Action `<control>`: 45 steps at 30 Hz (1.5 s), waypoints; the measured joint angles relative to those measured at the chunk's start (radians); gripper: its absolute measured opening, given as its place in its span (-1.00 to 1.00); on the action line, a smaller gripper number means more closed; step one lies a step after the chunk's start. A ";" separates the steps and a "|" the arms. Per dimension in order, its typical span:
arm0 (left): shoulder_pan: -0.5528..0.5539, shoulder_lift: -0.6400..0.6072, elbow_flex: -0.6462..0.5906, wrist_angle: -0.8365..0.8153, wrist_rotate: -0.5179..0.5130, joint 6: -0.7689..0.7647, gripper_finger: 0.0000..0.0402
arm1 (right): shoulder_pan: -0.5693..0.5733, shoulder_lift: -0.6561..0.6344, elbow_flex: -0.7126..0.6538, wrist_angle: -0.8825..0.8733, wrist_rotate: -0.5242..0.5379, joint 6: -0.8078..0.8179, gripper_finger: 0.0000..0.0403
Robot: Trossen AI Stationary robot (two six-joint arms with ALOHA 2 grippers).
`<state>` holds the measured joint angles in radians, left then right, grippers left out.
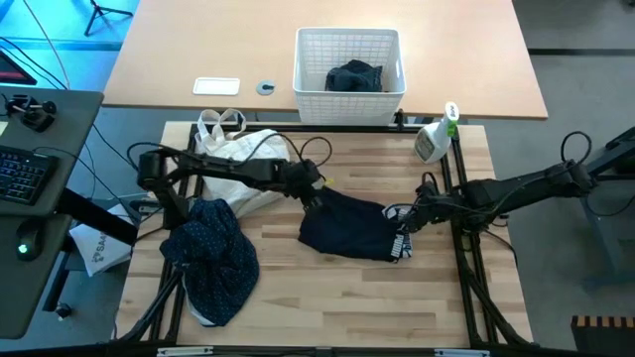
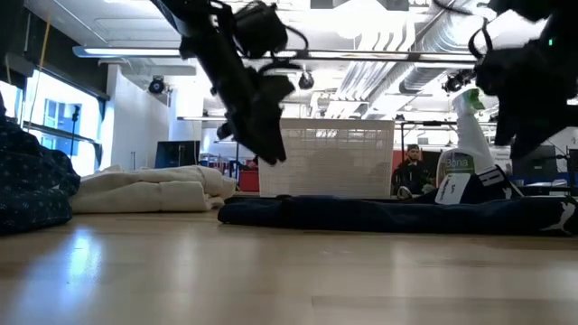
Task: Fold Laundry from Bin
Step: Fold the black boxer short
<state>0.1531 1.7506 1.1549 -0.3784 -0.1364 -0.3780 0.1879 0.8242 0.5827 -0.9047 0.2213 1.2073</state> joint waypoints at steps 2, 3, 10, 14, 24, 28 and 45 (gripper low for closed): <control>-0.005 -0.033 0.000 0.008 0.012 0.006 -0.36 | 0.015 -0.014 0.022 0.007 -0.030 0.031 -0.02; -0.009 -0.050 0.000 0.026 0.015 0.013 -0.36 | 0.028 -0.017 0.024 0.013 -0.045 0.058 -0.01; -0.044 -0.073 0.032 0.268 0.117 0.141 -0.36 | 0.180 0.002 -0.053 0.094 -0.099 0.251 0.01; -0.049 -0.040 0.087 0.260 0.126 0.184 -0.36 | 0.198 0.001 -0.093 0.110 -0.050 0.259 0.14; -0.048 -0.039 0.093 0.260 0.126 0.226 -0.36 | 0.063 0.008 -0.347 0.488 0.040 0.280 0.71; -0.054 -0.039 0.093 0.242 0.155 0.225 -0.36 | 0.021 0.033 -0.415 0.629 0.053 0.280 0.55; -0.080 -0.038 0.092 0.311 0.334 0.495 -0.28 | 0.043 0.148 -0.146 0.429 0.074 -0.267 -0.91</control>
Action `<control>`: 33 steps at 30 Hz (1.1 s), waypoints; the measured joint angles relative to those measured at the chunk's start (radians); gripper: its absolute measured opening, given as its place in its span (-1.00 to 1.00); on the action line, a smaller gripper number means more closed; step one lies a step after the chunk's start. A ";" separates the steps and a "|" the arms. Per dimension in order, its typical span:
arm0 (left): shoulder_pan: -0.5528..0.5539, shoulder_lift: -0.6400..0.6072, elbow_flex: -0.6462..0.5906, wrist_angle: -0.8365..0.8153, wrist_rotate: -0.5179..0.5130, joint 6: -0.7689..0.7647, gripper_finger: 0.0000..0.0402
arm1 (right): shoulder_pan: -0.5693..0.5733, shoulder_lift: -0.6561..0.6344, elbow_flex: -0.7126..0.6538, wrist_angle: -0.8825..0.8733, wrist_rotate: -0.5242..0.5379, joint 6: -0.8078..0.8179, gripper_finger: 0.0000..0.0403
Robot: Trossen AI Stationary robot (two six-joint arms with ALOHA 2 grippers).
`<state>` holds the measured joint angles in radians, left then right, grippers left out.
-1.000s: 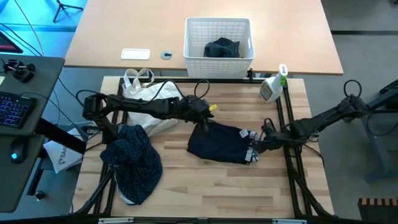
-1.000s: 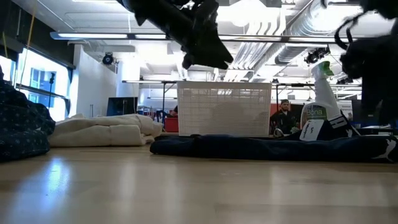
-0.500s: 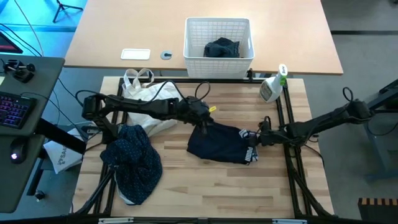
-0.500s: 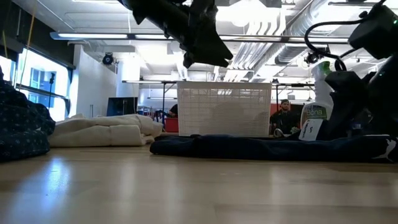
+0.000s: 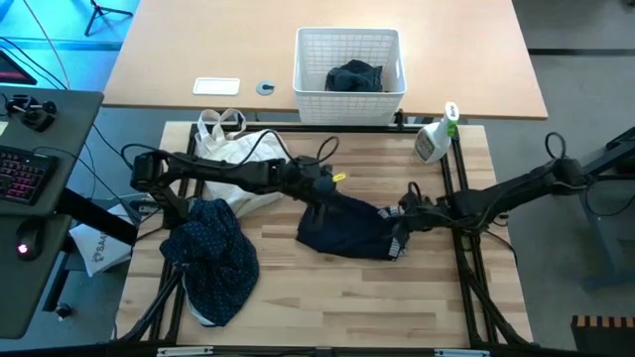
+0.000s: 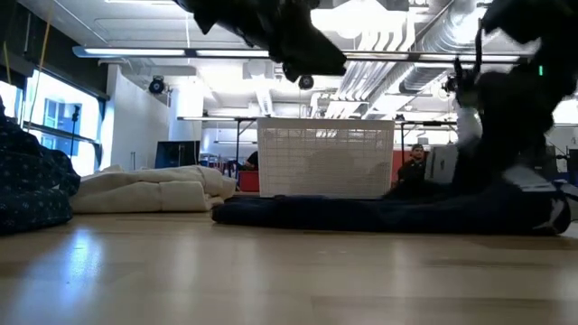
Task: Fold Laundry from Bin
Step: Fold the black boxer short
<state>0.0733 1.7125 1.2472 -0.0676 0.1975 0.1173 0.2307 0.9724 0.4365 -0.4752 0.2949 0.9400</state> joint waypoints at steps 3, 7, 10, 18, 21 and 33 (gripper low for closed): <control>-0.014 0.018 0.000 0.047 0.004 0.007 -0.19 | 0.036 0.000 0.148 -0.172 0.043 -0.127 -0.97; -0.027 0.068 0.000 0.209 0.003 -0.025 -0.03 | 0.093 0.040 0.309 -0.314 0.126 -0.266 -0.96; -0.030 0.122 0.000 0.352 0.004 -0.078 0.09 | 0.123 0.104 0.394 -0.342 0.135 -0.379 -0.98; -0.035 0.235 0.000 0.605 0.009 -0.135 0.27 | 0.143 0.302 0.537 -0.377 0.115 -0.528 -0.97; -0.036 0.268 0.000 0.653 0.011 -0.157 0.29 | 0.143 0.351 0.566 -0.375 0.094 -0.542 -0.97; -0.045 0.305 0.000 0.672 0.137 -0.103 0.30 | 0.107 0.389 0.626 -0.360 0.008 -0.469 -0.97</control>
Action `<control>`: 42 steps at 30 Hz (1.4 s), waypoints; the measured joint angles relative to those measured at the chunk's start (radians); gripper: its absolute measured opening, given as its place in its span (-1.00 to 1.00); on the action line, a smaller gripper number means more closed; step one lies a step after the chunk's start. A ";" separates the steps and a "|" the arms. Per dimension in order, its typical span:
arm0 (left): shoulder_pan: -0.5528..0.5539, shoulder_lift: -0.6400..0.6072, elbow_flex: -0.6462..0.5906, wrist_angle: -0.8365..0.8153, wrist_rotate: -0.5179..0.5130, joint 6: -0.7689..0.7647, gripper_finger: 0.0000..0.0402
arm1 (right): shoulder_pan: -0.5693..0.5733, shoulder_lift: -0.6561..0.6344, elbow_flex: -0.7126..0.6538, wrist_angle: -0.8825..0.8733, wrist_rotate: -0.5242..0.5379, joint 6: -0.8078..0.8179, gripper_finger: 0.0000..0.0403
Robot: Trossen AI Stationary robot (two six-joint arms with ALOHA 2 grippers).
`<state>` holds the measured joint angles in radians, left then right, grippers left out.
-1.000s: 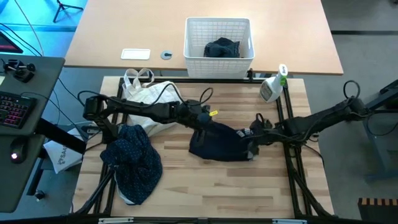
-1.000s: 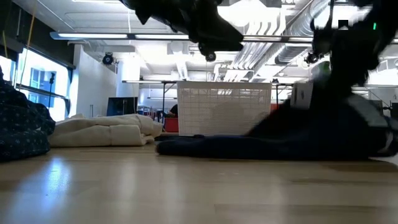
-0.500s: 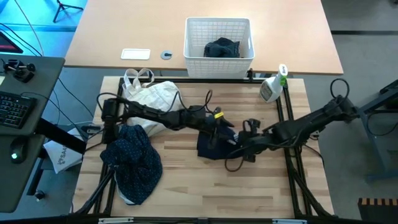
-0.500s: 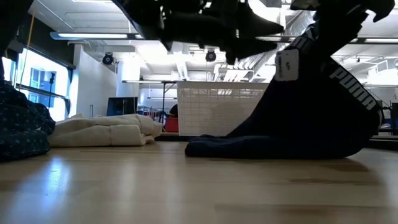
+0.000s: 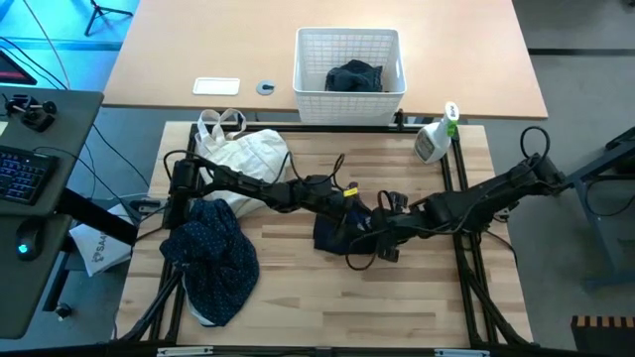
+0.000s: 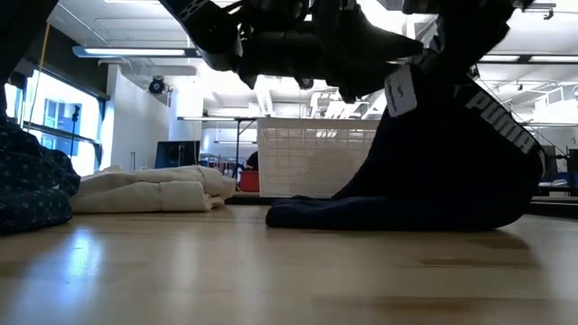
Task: Fold Laundry from Bin
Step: Fold the black boxer short
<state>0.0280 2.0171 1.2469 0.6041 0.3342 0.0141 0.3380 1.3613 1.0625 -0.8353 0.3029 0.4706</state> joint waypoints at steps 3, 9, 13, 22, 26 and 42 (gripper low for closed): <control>0.000 0.000 0.000 -0.001 -0.020 0.019 0.30 | -0.010 0.000 0.010 0.039 -0.001 0.000 -0.97; 0.019 0.000 0.000 -0.027 0.064 -0.030 0.23 | -0.030 0.000 0.012 0.101 -0.008 -0.086 -0.97; 0.032 0.000 0.000 -0.015 0.120 -0.081 0.02 | -0.052 0.000 0.012 0.111 -0.009 -0.110 -0.96; 0.047 -0.026 0.059 -0.143 0.146 -0.153 -0.93 | -0.104 -0.037 0.015 0.107 -0.169 -0.136 -0.49; 0.051 -0.070 0.123 -0.314 0.111 -0.099 -0.92 | -0.128 -0.136 -0.012 0.044 -0.209 -0.093 -0.10; 0.052 -0.139 0.164 -0.482 0.042 -0.039 -0.99 | -0.052 -0.610 -0.804 0.711 -0.214 0.295 0.46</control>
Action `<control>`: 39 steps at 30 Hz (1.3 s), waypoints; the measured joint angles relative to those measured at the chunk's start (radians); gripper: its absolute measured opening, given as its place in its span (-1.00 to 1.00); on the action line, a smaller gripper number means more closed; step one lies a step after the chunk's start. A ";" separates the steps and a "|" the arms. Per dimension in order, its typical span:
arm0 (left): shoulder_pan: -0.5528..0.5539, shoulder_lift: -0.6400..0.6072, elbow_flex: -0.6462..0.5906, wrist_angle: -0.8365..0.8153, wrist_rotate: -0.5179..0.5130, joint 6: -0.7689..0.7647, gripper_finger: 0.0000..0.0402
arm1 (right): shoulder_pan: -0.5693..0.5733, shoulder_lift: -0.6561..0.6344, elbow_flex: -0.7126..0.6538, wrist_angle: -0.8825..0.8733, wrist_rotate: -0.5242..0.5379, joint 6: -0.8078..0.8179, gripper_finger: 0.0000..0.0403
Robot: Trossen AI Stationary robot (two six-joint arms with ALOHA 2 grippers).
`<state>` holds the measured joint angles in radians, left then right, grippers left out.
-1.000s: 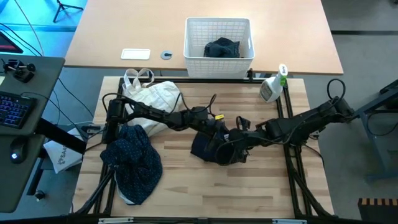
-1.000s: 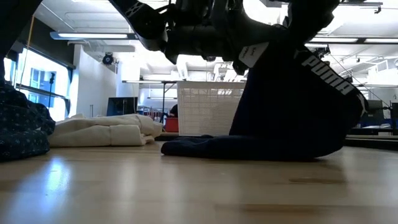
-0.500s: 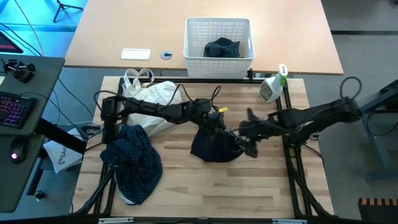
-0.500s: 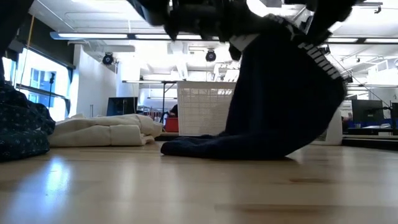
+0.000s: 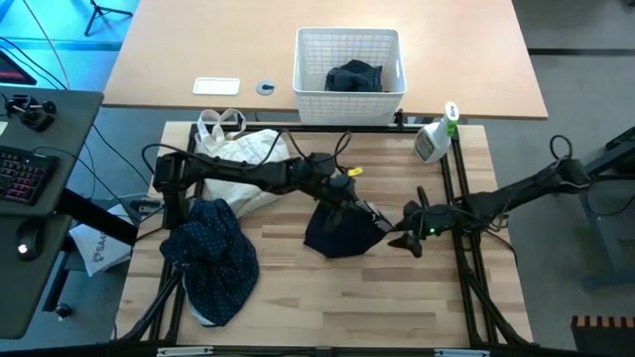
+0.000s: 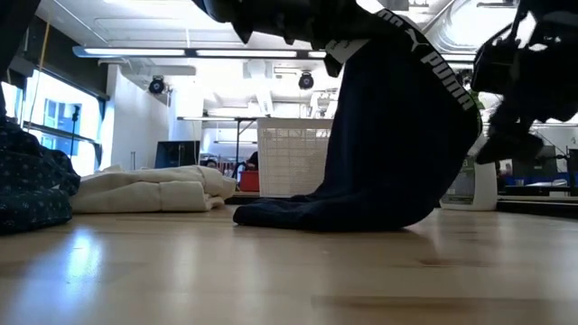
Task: Fold Laundry from Bin
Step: Fold the black boxer short
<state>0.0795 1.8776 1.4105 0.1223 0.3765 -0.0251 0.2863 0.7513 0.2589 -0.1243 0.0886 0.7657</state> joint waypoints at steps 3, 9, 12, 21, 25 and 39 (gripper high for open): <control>0.001 0.000 0.000 0.001 -0.002 -0.030 -0.99 | 0.008 0.019 -0.088 0.215 0.107 0.034 0.46; 0.000 0.000 0.000 0.003 -0.012 -0.076 -1.00 | 0.008 0.050 -0.161 0.436 0.139 -0.055 0.40; 0.000 0.000 0.000 0.000 -0.021 -0.077 -1.00 | 0.005 0.063 -0.161 0.494 0.143 -0.129 0.27; 0.001 -0.024 -0.001 -0.021 -0.076 -0.064 -1.00 | -0.025 0.064 -0.107 0.503 0.036 -0.095 -0.74; 0.001 -0.096 -0.001 -0.100 -0.115 -0.024 -1.00 | -0.026 0.053 0.081 0.261 0.030 -0.118 -0.92; -0.147 -0.420 0.000 -0.202 -0.187 -0.092 -1.00 | -0.071 0.245 1.017 -0.513 -0.200 -0.181 -0.98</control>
<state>-0.0670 1.4574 1.4109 -0.0793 0.1894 -0.1170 0.2153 0.9966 1.2757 -0.6378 -0.1114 0.5845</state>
